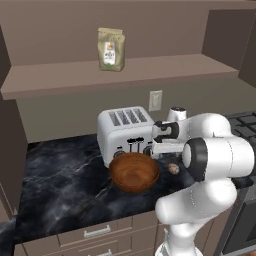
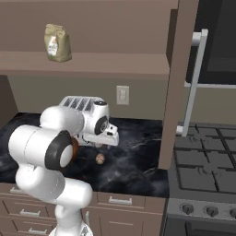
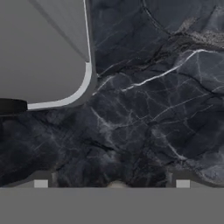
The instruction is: Pick the egg and butter from the fridge and place them by the bowl for mixing.
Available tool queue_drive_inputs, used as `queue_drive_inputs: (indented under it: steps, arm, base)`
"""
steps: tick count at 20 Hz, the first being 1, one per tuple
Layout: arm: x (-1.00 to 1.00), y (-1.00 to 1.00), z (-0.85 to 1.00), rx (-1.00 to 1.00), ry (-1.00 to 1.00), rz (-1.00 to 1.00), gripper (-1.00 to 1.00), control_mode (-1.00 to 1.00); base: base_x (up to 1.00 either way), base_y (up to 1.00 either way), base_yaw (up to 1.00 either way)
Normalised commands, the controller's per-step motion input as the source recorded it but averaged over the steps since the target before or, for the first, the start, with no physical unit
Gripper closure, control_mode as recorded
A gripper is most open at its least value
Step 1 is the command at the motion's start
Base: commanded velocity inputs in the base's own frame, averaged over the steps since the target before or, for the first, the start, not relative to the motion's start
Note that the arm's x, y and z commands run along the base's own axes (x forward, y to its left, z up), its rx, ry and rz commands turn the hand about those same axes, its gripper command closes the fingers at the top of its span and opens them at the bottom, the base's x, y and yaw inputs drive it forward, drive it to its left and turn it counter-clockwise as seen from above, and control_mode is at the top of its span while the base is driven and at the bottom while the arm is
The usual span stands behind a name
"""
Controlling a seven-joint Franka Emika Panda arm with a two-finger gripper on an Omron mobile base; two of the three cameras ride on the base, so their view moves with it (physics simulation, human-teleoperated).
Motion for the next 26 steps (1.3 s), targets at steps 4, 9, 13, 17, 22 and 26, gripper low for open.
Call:
queue_drive_inputs:
  steps: [4,9,13,17,22,26]
  arm:
    - [-0.36,0.0,0.75,0.0,-0.04,-0.01,-1.0,-1.0]
    - [-0.87,0.0,0.73,0.0,-0.06,-0.04,-1.0,-1.0]
    - [-1.0,0.09,0.54,-0.01,-0.09,-0.08,-1.0,-1.0]
    - [-1.0,0.37,0.61,-0.01,-0.02,-0.03,-1.0,-1.0]
    - [-1.0,0.68,0.72,-0.02,-0.04,0.0,-1.0,-1.0]
    - [-0.66,0.56,0.96,-0.01,-0.01,0.04,-1.0,-1.0]
  base:
    - [0.0,0.0,0.0]
    - [0.0,0.0,0.0]
    - [0.0,0.0,0.0]
    - [0.0,0.0,0.0]
    - [0.0,0.0,0.0]
    - [0.0,0.0,0.0]
